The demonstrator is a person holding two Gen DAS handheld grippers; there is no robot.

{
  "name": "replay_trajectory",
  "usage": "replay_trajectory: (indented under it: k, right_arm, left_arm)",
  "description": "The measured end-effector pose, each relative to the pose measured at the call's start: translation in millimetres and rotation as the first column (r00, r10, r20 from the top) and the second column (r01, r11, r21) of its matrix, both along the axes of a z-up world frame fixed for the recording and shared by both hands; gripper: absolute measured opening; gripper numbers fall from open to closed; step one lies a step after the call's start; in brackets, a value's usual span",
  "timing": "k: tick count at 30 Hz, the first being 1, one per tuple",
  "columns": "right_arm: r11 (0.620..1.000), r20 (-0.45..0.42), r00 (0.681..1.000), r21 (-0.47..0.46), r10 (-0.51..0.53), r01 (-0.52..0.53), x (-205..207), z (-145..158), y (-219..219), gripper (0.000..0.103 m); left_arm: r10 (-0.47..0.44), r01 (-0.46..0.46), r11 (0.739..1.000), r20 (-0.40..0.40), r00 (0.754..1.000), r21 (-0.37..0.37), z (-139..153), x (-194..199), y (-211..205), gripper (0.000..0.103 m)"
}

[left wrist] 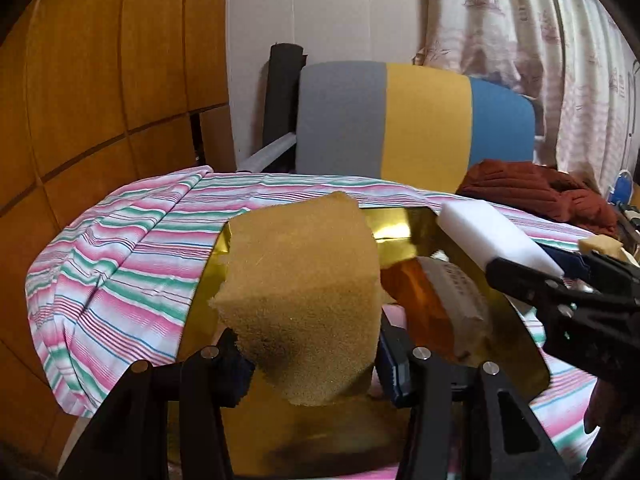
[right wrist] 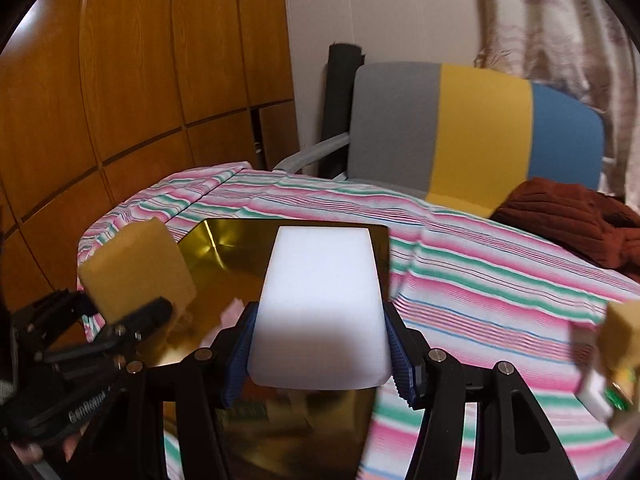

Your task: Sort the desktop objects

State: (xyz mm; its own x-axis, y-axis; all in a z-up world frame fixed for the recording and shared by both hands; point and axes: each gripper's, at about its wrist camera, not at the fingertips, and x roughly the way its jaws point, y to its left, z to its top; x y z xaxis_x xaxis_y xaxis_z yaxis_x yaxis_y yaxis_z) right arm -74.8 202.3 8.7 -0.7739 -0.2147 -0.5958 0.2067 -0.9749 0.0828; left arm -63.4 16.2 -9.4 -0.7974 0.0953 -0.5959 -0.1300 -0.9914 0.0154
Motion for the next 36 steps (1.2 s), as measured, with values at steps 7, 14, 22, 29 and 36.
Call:
replay_trajectory:
  k: [7, 14, 22, 29, 36]
  right_arm:
    - [0.999, 0.060, 0.997, -0.004, 0.038, -0.038, -49, 0, -27, 0.060]
    - [0.997, 0.073, 0.996, -0.062, 0.043, -0.038, -52, -4, -19, 0.068]
    - [0.990, 0.067, 0.998, -0.138, 0.009, 0.001, -31, -6, 3, 0.071]
    - [0.977, 0.058, 0.997, -0.203, -0.054, 0.064, -10, -12, 34, 0.071]
    - [0.954, 0.043, 0.982, -0.237, -0.181, 0.186, 15, -21, 96, 0.072]
  left_arm:
    - [-0.003, 0.001, 1.000, 0.060, 0.998, 0.028, -5, -36, -14, 0.052]
    - [-0.019, 0.021, 0.999, 0.064, 0.998, -0.038, -11, -43, -11, 0.054]
    - [-0.027, 0.026, 0.999, 0.021, 0.999, 0.025, -7, -32, -24, 0.057]
    - [-0.014, 0.014, 0.999, 0.015, 1.000, 0.035, -10, -19, -33, 0.058]
    - [-0.087, 0.088, 0.994, -0.021, 0.996, 0.062, 0, 9, -13, 0.058]
